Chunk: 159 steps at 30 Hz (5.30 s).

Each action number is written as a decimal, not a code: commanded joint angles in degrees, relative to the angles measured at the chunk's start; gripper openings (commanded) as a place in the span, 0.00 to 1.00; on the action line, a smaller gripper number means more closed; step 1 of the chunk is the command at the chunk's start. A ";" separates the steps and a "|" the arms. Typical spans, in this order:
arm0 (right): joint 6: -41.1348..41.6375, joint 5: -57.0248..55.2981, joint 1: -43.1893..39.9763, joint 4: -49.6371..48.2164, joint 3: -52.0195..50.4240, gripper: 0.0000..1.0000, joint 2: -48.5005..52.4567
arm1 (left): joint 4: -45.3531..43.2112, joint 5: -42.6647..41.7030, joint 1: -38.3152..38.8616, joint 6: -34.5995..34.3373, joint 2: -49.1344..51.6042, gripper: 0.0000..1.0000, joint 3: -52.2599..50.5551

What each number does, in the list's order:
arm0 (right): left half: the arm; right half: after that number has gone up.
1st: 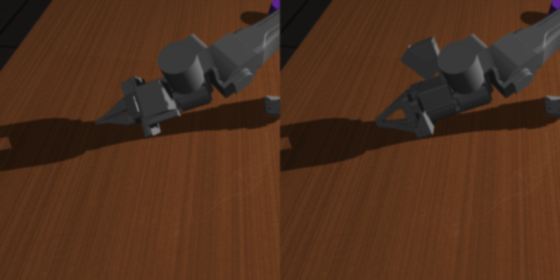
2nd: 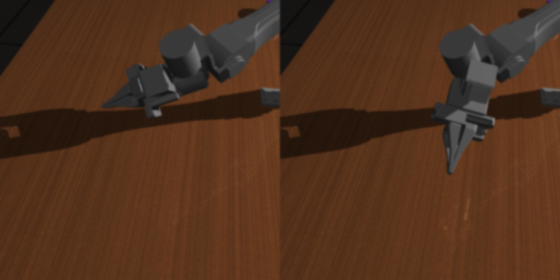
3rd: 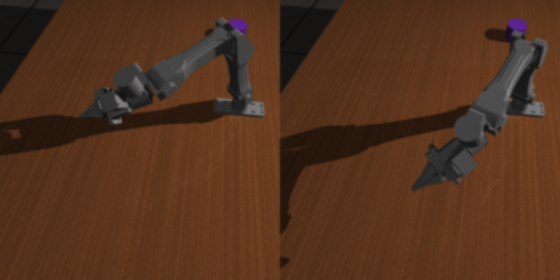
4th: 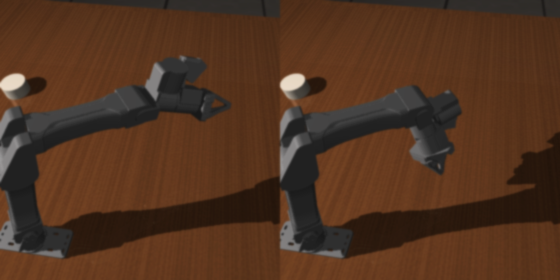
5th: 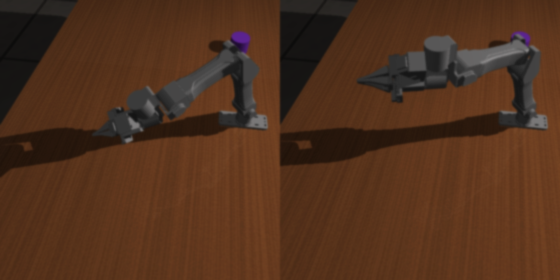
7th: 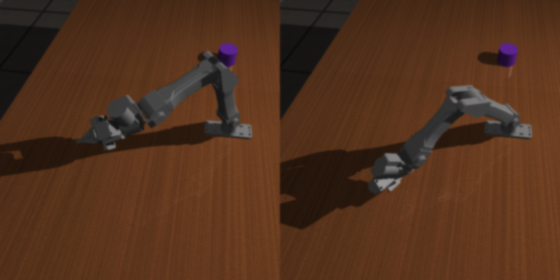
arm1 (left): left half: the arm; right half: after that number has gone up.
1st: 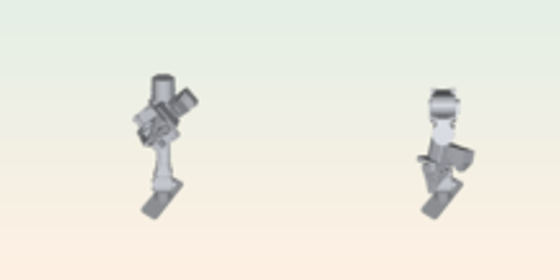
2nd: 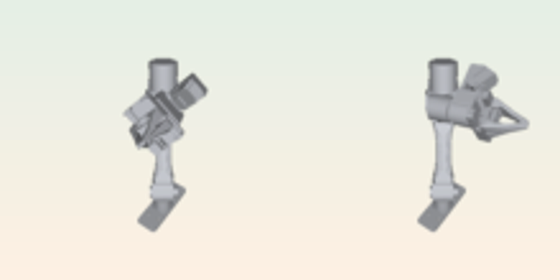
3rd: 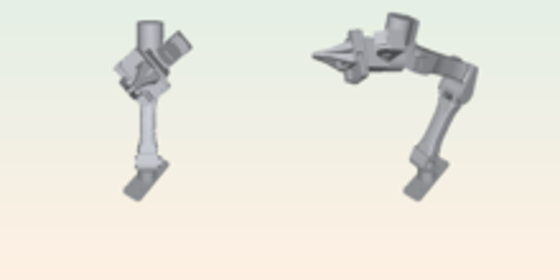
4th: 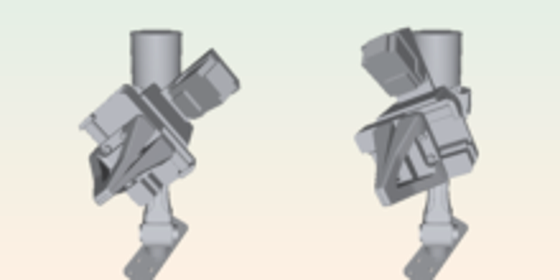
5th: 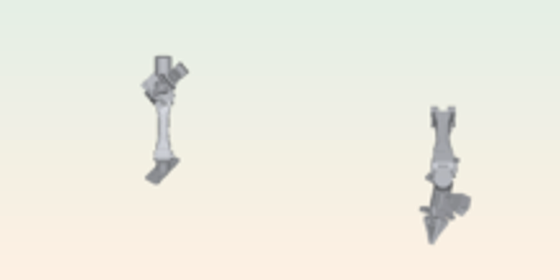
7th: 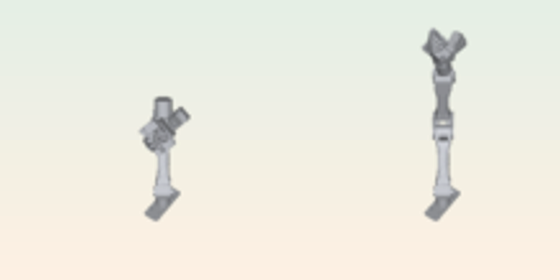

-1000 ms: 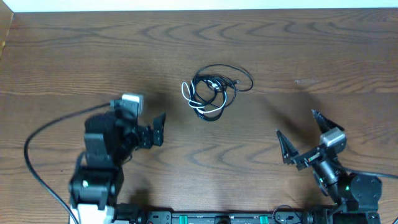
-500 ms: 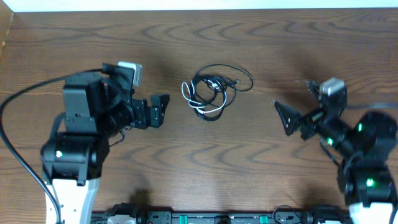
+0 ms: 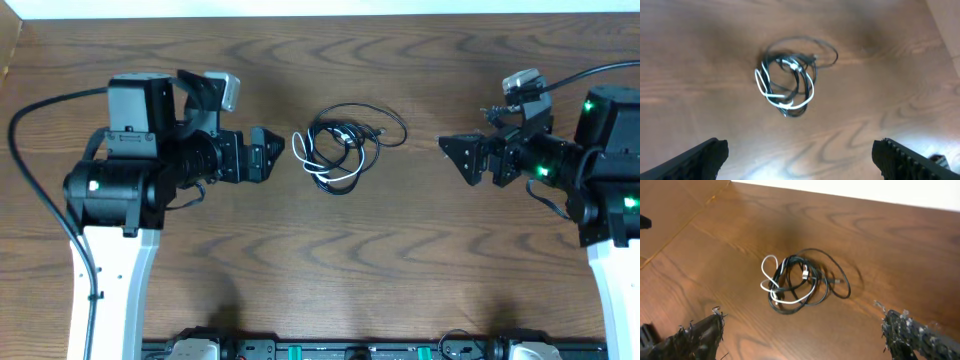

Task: Untangle cables

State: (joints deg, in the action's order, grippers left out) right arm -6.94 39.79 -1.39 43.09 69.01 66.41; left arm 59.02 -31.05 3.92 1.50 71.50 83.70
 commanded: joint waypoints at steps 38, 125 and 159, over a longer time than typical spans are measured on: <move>6.73 -4.33 0.74 5.51 0.94 0.98 1.31 | -5.86 35.60 23.43 -45.07 29.03 0.70 0.83; 11.78 1.29 7.98 -4.39 0.57 0.89 4.28 | -16.92 20.02 24.17 -30.38 12.11 0.08 8.35; 35.21 5.64 14.99 -18.91 0.57 0.66 16.85 | -18.34 15.47 24.13 -26.64 14.38 0.07 8.31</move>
State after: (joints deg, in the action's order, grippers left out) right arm 27.09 42.61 13.10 24.25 69.04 83.05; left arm 41.50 -16.36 28.03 -26.48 85.93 91.94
